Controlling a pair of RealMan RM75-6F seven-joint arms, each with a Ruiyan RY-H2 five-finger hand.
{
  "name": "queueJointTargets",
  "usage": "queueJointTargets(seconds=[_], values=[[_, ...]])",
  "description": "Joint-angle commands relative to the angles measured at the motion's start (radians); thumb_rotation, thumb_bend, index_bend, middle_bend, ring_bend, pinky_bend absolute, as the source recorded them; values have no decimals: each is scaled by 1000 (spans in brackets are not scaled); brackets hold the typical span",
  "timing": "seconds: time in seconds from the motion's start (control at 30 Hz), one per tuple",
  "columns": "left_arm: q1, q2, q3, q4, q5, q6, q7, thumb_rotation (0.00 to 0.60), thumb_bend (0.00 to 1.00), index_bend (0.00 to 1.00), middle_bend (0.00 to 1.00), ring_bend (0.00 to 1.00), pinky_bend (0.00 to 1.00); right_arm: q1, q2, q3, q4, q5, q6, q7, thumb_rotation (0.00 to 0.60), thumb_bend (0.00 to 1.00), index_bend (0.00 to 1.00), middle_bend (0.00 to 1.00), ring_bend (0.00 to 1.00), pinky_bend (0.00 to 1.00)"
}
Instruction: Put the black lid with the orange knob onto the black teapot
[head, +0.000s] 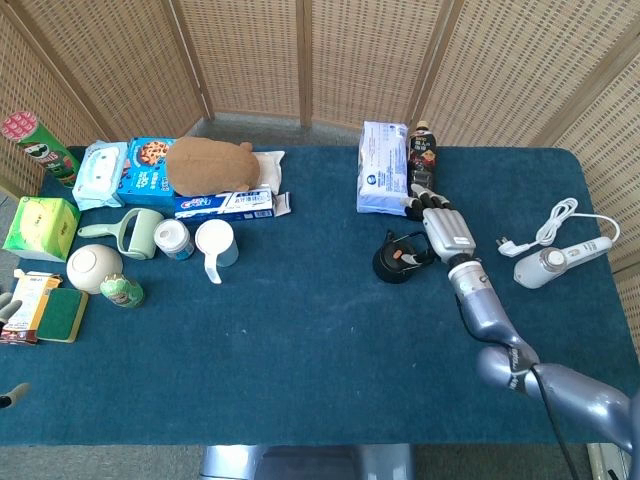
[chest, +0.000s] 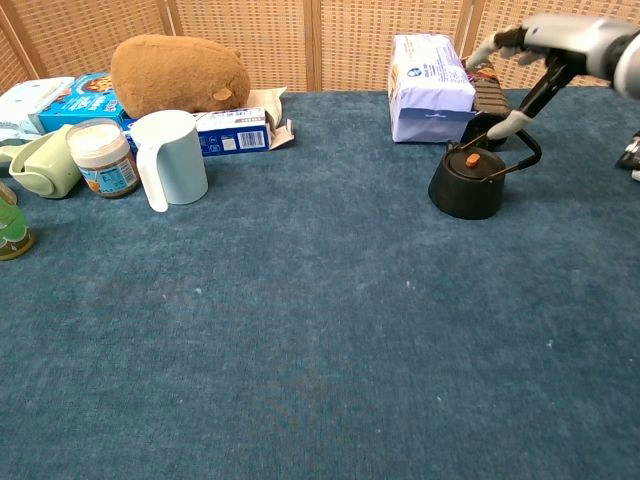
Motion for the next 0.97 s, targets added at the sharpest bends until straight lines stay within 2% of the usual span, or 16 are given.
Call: queueJointTargets(seconds=[0.03, 0.17, 0.3, 0.5, 0.7, 0.97], values=[[3, 3, 0, 6, 5, 10, -16, 600, 122, 0, 0, 0, 48, -78, 80, -24, -120, -102, 103, 46, 600, 35, 149, 27, 9, 0], [6, 5, -5, 20, 5, 24, -40, 600, 121, 0, 0, 0, 48, -163, 124, -60, -188, -193, 241, 55, 595, 8, 136, 33, 5, 0], [13, 8, -5, 31, 13, 43, -60, 600, 120, 0, 0, 0, 48, -249, 156, -98, -224, -276, 402, -2, 572, 0, 134, 33, 0, 0], [27, 16, 3, 49, 41, 74, -100, 600, 119, 0, 0, 0, 48, -357, 215, -154, -273, -374, 556, -32, 546, 0, 142, 33, 0, 0], [35, 22, 10, 70, 52, 87, -130, 600, 113, 0, 0, 0, 49, -452, 273, -200, -311, -422, 643, -28, 536, 0, 151, 33, 0, 0], [46, 20, 13, 76, 62, 107, -123, 600, 108, 0, 0, 0, 48, -509, 301, -217, -342, -424, 671, -20, 538, 0, 165, 30, 0, 0]])
